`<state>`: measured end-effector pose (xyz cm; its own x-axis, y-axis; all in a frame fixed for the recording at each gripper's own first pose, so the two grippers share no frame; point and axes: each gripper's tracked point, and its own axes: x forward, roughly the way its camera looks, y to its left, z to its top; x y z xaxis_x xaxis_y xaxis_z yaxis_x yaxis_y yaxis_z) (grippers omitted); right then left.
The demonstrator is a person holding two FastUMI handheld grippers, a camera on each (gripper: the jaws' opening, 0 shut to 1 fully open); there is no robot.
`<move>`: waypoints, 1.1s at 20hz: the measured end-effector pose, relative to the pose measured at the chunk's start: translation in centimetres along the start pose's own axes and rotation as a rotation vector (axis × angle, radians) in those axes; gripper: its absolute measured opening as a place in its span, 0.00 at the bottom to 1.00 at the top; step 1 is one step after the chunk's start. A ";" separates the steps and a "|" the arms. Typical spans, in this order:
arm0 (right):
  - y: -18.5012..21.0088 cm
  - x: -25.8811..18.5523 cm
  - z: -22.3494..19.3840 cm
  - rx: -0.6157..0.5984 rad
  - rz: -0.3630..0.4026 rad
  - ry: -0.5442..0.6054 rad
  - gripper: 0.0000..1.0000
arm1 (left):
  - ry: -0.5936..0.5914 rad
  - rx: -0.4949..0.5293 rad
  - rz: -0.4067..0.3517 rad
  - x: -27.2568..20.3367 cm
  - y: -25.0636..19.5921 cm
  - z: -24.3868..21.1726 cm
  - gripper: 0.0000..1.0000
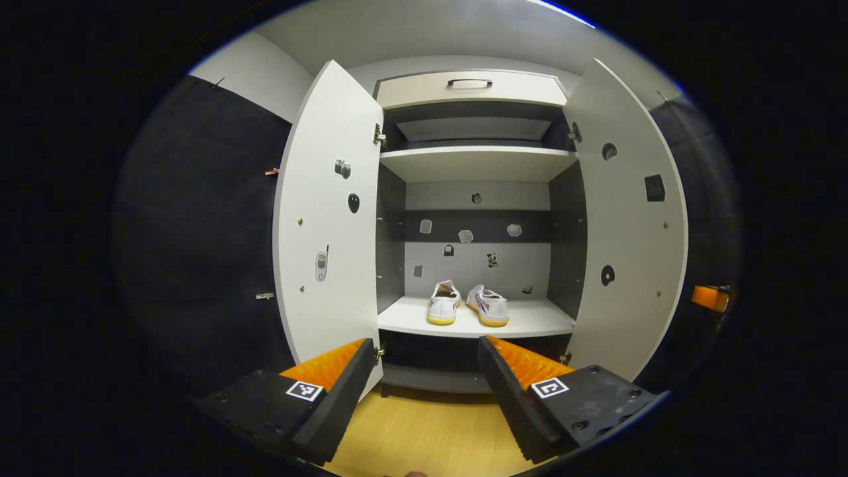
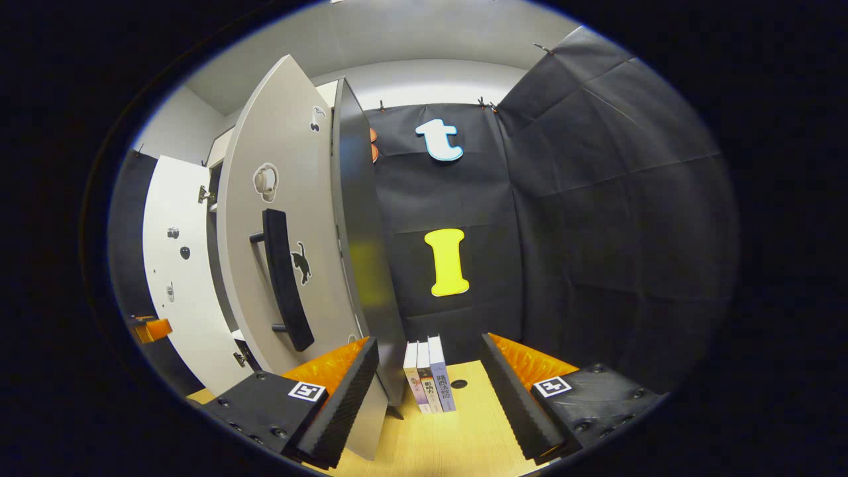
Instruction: Grab one shoe with the right hand and put it into the shoe cabinet, grab the other shoe with the left hand and put it into the shoe cabinet; then close the right door with the right hand and the left door with the left hand.
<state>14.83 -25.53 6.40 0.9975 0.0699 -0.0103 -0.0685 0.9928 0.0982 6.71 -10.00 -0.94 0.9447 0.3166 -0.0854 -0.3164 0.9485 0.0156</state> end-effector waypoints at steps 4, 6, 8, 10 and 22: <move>1.4 2.4 1.5 -0.003 0.033 0.025 0.98 | 0.032 -0.012 -0.019 -0.8 -0.1 -1.4 0.98; 2.4 3.5 3.4 0.020 0.050 0.013 0.98 | 0.027 -0.032 -0.031 -1.2 0.2 -1.2 0.98; 3.0 4.4 5.1 0.044 0.062 0.001 0.98 | 0.012 -0.023 -0.020 -1.3 1.1 -0.9 0.98; 3.7 4.8 6.3 0.066 0.071 0.000 0.98 | 0.016 -0.016 -0.018 -1.4 1.6 -1.1 0.98; 6.4 4.1 5.5 0.070 0.055 0.067 0.98 | 0.018 0.008 -0.053 -1.0 4.2 -1.6 0.98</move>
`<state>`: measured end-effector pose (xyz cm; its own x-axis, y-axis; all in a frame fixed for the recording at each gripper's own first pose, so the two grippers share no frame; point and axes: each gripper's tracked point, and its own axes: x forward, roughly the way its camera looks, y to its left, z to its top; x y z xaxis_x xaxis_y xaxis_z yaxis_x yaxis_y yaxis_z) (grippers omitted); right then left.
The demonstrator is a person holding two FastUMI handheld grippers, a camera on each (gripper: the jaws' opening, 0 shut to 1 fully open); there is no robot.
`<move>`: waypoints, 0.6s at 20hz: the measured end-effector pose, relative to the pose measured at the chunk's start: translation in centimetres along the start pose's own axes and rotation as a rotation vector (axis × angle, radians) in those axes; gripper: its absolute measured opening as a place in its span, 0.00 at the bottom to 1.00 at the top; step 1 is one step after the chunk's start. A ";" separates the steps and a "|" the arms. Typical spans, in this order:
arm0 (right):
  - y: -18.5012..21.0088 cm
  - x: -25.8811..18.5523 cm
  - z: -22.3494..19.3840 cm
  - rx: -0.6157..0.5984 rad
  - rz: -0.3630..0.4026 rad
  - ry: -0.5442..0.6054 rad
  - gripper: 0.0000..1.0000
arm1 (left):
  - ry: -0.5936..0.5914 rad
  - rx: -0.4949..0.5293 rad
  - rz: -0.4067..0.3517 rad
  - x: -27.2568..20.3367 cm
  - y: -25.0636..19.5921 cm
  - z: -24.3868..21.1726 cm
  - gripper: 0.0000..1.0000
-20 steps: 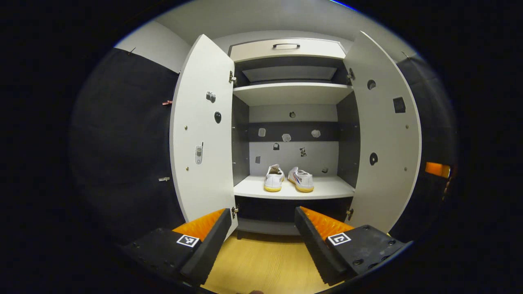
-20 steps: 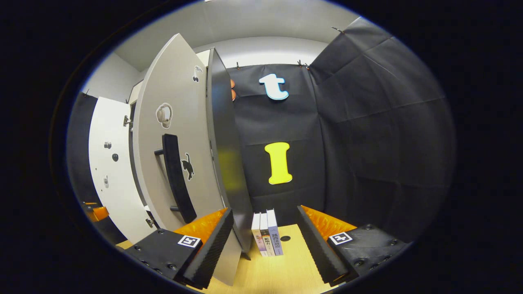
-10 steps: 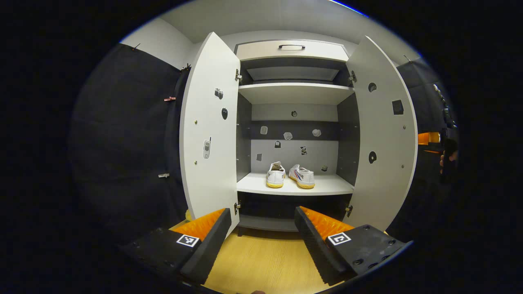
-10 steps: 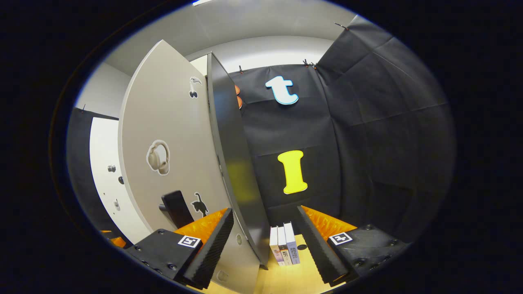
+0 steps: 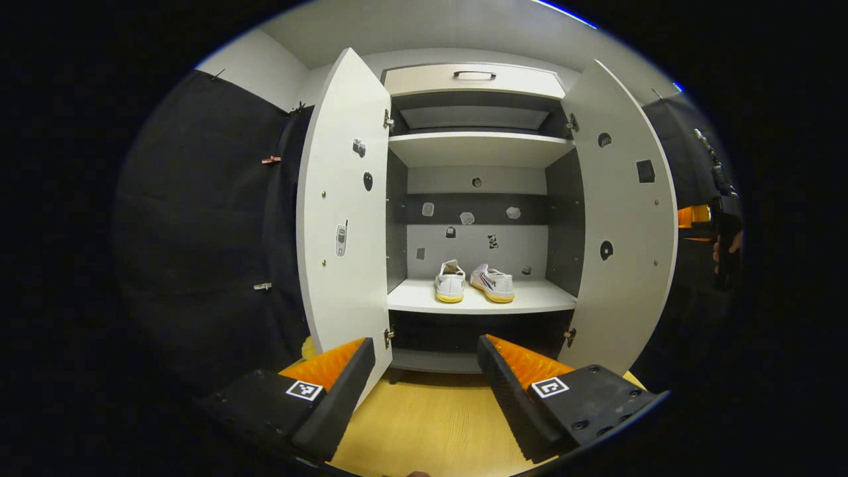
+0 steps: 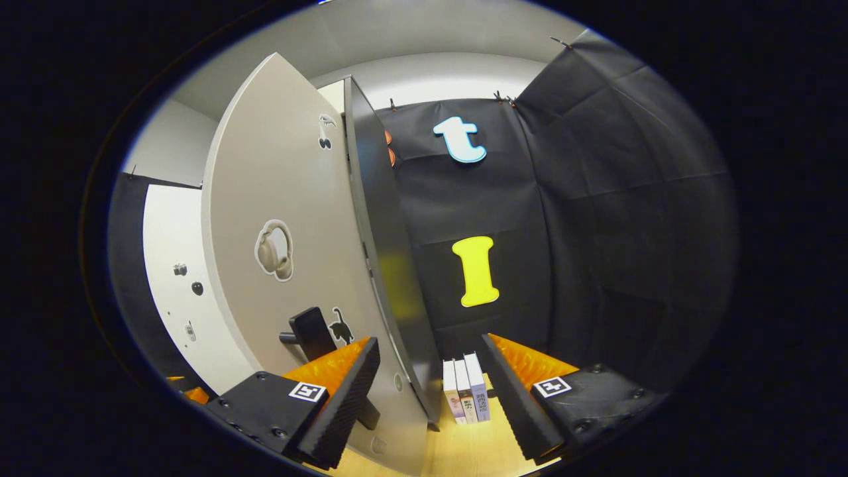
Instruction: Grab one shoe with the right hand and put it into the shoe cabinet, grab the other shoe with the left hand and put it into the shoe cabinet; then close the right door with the right hand and the left door with the left hand.
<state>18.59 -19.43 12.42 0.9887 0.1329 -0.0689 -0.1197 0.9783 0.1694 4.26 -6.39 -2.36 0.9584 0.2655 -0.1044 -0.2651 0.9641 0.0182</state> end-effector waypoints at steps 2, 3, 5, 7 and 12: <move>0.4 0.0 -0.1 0.014 -0.005 0.006 0.98 | 0.000 0.007 -0.010 0.1 0.8 0.1 0.98; 0.7 -0.1 0.1 0.012 -0.010 -0.001 0.98 | 0.001 0.007 -0.014 0.2 1.1 0.1 0.98; 1.2 -0.3 0.0 -0.007 -0.024 -0.010 0.98 | 0.004 0.005 -0.022 0.4 1.6 0.0 0.98; 1.8 -0.6 0.0 -0.033 -0.036 -0.022 0.98 | 0.000 -0.014 -0.020 0.3 2.4 0.1 0.98; 4.1 -0.6 -0.6 -0.040 -0.046 -0.022 0.98 | 0.000 -0.045 -0.040 0.9 3.9 0.0 0.98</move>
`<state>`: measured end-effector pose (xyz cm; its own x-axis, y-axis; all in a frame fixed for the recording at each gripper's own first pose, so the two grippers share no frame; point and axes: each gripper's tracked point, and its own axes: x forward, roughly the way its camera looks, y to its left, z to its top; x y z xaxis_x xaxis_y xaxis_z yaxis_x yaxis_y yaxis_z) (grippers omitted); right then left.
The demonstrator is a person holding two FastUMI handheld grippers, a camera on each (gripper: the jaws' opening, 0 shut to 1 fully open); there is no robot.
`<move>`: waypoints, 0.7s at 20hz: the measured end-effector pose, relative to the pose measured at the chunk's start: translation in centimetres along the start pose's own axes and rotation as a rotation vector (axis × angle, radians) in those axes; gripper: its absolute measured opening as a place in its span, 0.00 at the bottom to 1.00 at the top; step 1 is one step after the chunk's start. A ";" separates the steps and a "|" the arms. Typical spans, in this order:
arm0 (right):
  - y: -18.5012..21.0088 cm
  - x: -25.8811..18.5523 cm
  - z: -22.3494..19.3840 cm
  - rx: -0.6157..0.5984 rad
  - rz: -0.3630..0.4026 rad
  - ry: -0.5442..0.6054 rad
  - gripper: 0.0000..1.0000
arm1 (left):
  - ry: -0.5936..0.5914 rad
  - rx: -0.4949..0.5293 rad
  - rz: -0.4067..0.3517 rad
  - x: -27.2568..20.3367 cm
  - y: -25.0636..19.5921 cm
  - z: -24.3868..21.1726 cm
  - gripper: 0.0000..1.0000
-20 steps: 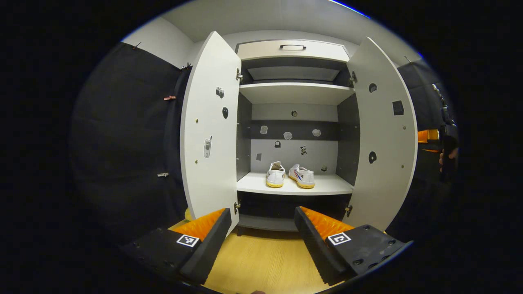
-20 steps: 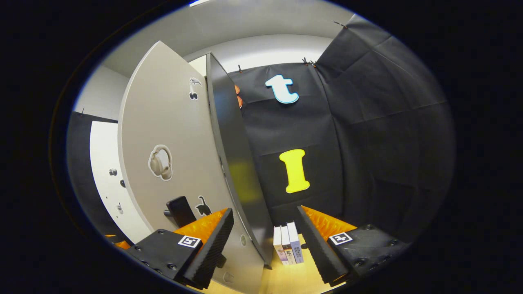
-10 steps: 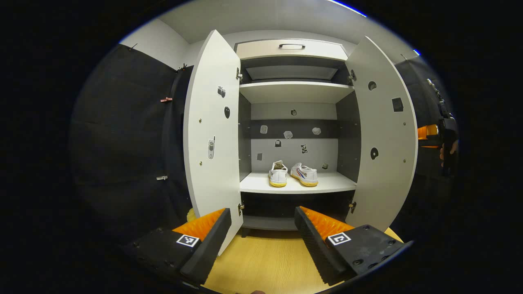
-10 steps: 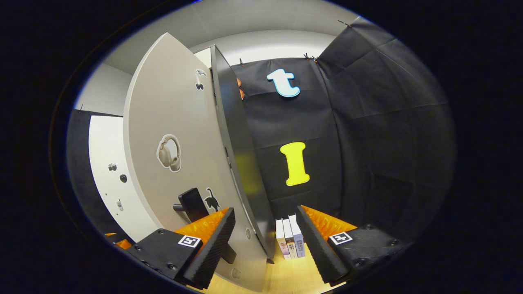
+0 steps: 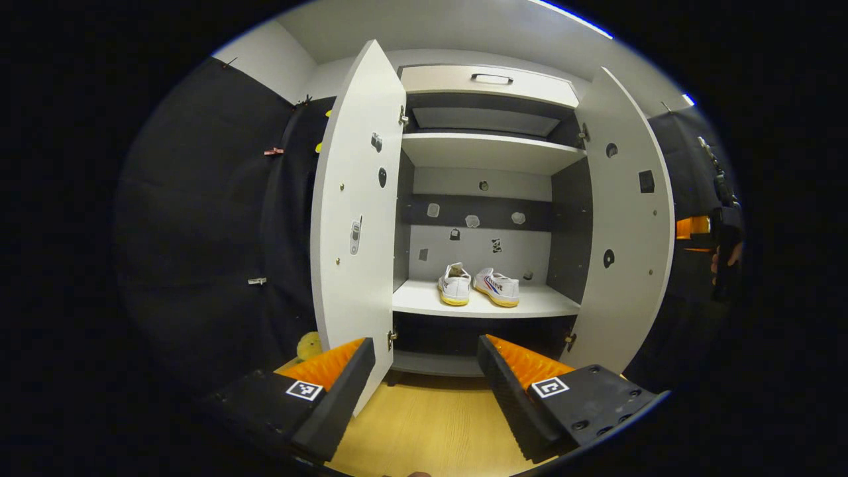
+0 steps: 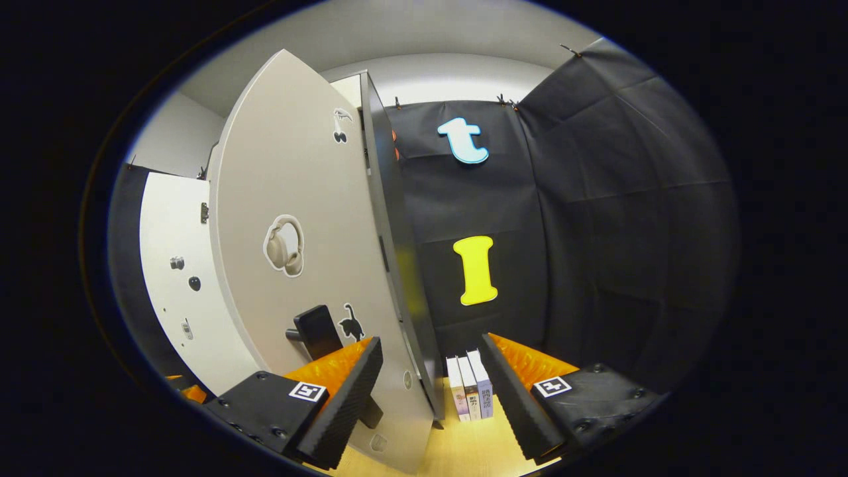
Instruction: Grab one shoe with the right hand and put it into the shoe cabinet, grab the other shoe with the left hand and put it into the shoe cabinet; then close the right door with the right hand and the left door with the left hand.
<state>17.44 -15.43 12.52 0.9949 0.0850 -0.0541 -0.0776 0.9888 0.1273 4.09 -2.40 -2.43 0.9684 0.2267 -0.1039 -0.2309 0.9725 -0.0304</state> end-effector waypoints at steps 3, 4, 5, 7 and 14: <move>2.1 0.0 -0.6 0.009 0.014 0.006 0.98 | 0.008 0.025 -0.014 0.3 0.9 -0.1 0.98; 2.9 0.2 -0.7 0.010 0.016 0.005 0.98 | 0.011 0.032 -0.018 0.5 1.3 -0.3 0.98; 3.6 0.4 -0.9 0.012 0.019 0.006 0.98 | 0.013 0.034 -0.020 0.5 1.7 -0.4 0.98; 5.1 0.6 -1.3 0.013 0.024 0.009 0.98 | 0.021 0.017 -0.025 0.5 2.5 -0.6 0.98; 12.4 2.4 -3.5 -0.002 0.090 0.039 0.98 | 0.037 -0.026 -0.011 1.0 6.5 -1.2 0.98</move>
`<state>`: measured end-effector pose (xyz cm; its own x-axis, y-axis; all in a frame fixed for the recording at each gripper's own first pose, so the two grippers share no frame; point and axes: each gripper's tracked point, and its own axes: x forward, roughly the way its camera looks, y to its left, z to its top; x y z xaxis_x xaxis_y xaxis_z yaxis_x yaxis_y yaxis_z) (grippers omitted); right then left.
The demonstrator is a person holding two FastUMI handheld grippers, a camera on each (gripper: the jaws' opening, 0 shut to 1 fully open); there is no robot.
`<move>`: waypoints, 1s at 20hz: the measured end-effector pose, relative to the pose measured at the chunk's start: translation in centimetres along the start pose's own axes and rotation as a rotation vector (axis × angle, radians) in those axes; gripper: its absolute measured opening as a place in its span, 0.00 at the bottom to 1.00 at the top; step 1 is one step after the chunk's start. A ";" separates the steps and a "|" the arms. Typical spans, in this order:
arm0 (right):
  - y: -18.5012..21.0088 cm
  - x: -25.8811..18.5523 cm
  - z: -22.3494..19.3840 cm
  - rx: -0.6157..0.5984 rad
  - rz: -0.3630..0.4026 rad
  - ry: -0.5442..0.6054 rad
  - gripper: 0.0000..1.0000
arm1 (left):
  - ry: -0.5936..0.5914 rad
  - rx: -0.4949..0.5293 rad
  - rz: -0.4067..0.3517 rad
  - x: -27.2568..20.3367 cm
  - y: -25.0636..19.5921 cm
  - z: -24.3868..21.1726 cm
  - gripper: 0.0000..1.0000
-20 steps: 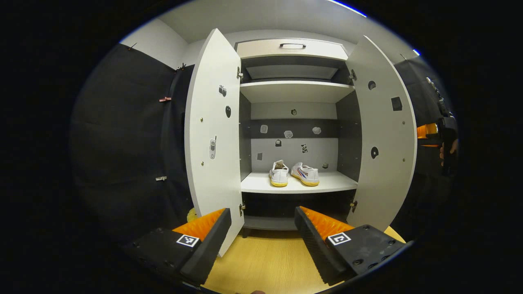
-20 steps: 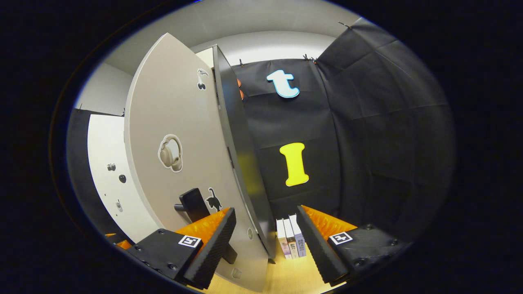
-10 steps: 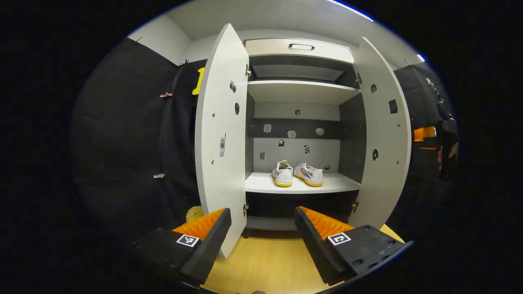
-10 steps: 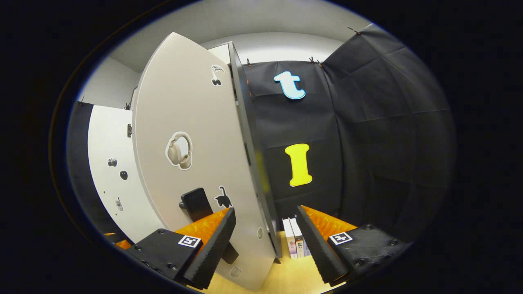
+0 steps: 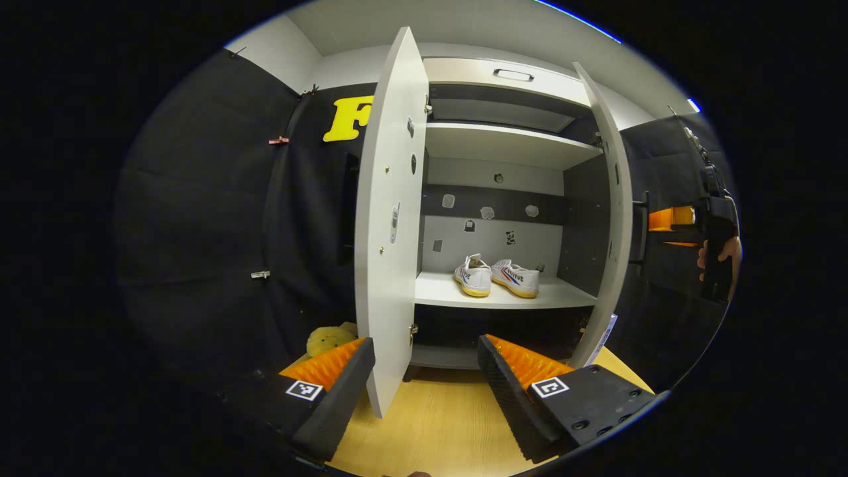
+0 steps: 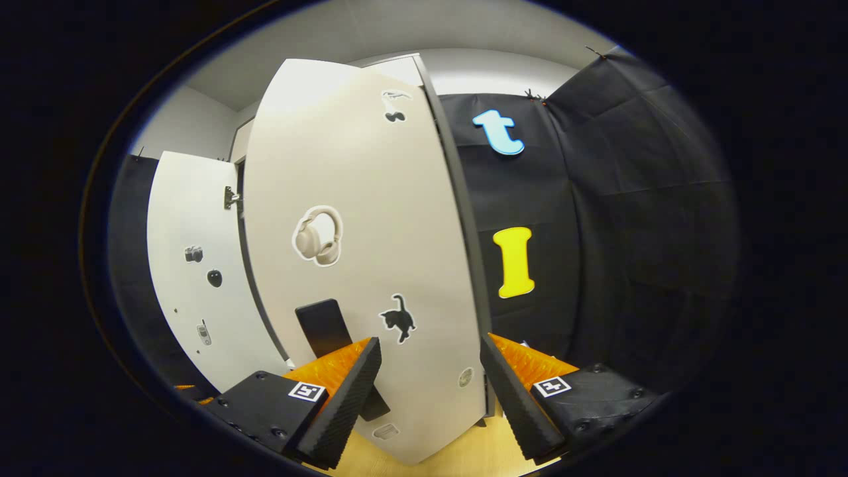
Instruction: Grab one shoe with the right hand and put it into the shoe cabinet, grab the other shoe with the left hand and put it into the shoe cabinet; then close the right door with the right hand and the left door with the left hand.
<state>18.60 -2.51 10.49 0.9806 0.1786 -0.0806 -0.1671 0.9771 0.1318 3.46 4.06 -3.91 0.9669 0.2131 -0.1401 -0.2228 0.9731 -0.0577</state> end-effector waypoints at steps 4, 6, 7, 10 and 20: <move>2.0 0.2 0.6 -0.032 0.004 -0.025 0.98 | 0.017 -0.039 0.017 0.0 2.9 -0.4 0.98; 2.0 -0.1 -0.2 -0.043 -0.008 -0.017 0.98 | 0.017 -0.055 0.030 0.2 4.8 -0.3 0.98; 2.0 -0.2 -0.7 -0.042 -0.015 -0.007 0.98 | 0.012 -0.048 0.036 0.3 5.9 0.0 0.98; 1.9 -0.7 -2.6 -0.007 -0.043 0.022 0.98 | -0.013 -0.013 0.080 1.2 9.7 1.4 0.96; 1.6 -2.5 -9.6 0.089 -0.145 0.153 0.98 | -0.096 -0.023 0.058 6.2 17.6 8.4 0.95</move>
<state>14.85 -0.29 1.39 0.9656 0.0593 -0.2534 -0.0093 0.9809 0.1942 6.52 23.26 2.49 0.9596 0.2773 -0.0482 -0.2804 0.9569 -0.0755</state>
